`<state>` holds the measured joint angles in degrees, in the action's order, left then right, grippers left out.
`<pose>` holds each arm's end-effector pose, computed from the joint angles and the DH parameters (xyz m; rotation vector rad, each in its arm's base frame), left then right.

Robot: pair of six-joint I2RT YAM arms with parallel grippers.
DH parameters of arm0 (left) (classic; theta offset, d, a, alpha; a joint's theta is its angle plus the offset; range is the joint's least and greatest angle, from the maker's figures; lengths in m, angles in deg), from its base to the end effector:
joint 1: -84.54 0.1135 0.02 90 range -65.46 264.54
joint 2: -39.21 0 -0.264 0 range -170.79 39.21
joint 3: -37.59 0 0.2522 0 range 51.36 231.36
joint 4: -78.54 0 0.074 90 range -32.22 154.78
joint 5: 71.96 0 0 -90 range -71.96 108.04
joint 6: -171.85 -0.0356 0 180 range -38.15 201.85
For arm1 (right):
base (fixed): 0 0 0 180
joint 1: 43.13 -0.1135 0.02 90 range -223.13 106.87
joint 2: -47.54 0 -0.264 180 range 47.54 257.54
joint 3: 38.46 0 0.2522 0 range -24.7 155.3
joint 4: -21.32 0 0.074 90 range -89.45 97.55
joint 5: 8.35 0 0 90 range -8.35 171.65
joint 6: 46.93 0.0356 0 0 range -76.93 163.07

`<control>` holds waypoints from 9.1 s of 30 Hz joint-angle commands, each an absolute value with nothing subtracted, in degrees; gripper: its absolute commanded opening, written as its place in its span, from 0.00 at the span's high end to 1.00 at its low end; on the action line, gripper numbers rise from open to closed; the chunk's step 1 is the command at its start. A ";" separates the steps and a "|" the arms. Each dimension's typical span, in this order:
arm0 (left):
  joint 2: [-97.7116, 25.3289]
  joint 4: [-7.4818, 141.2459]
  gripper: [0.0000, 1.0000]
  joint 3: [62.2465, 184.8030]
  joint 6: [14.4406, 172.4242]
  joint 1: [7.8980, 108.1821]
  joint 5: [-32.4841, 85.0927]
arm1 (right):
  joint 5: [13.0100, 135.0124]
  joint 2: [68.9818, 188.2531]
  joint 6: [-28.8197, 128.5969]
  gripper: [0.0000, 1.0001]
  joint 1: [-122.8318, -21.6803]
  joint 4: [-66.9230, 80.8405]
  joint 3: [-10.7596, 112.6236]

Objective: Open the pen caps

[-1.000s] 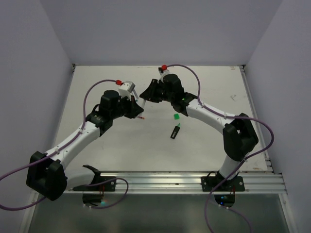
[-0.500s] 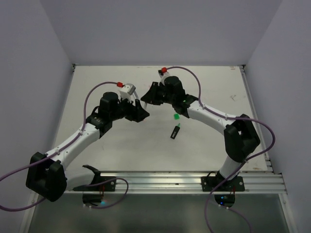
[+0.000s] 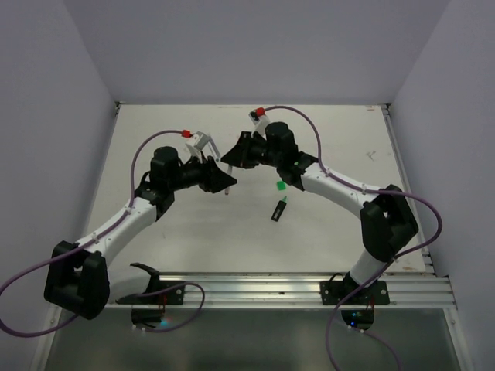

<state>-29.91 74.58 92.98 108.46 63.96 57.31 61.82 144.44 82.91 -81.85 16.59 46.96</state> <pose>0.2427 -0.1152 0.2694 0.3995 1.9470 -1.1913 0.3062 0.2609 0.2954 -0.2454 2.0231 1.2337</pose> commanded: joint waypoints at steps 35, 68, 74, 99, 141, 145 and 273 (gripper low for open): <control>-30.75 77.44 1.00 90.29 113.32 64.15 57.42 | 64.51 141.58 85.70 0.78 -82.06 24.69 46.49; -32.33 74.80 1.00 93.28 112.53 63.89 56.19 | 63.64 143.34 85.26 1.00 -82.06 21.09 48.42; -32.15 72.52 1.00 93.37 112.53 63.54 56.63 | 65.48 142.64 82.98 1.00 -80.93 19.51 50.53; -37.16 61.71 1.00 100.40 114.46 54.22 55.13 | 66.36 147.20 81.84 1.00 -65.89 21.09 73.11; -44.90 59.15 1.00 102.07 110.86 51.40 44.06 | 83.76 141.66 72.25 1.00 -59.04 -11.17 40.69; -43.93 58.28 1.00 101.19 110.68 51.49 43.45 | 83.76 145.44 72.78 1.00 -59.04 -11.08 40.95; -52.20 49.41 0.00 118.69 125.70 39.96 4.88 | 89.30 115.83 73.23 0.09 -59.30 -18.73 37.35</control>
<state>-53.97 55.02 121.48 123.48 35.50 11.37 92.55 115.63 77.20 -59.55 -20.72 34.72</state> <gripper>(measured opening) 0.989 0.912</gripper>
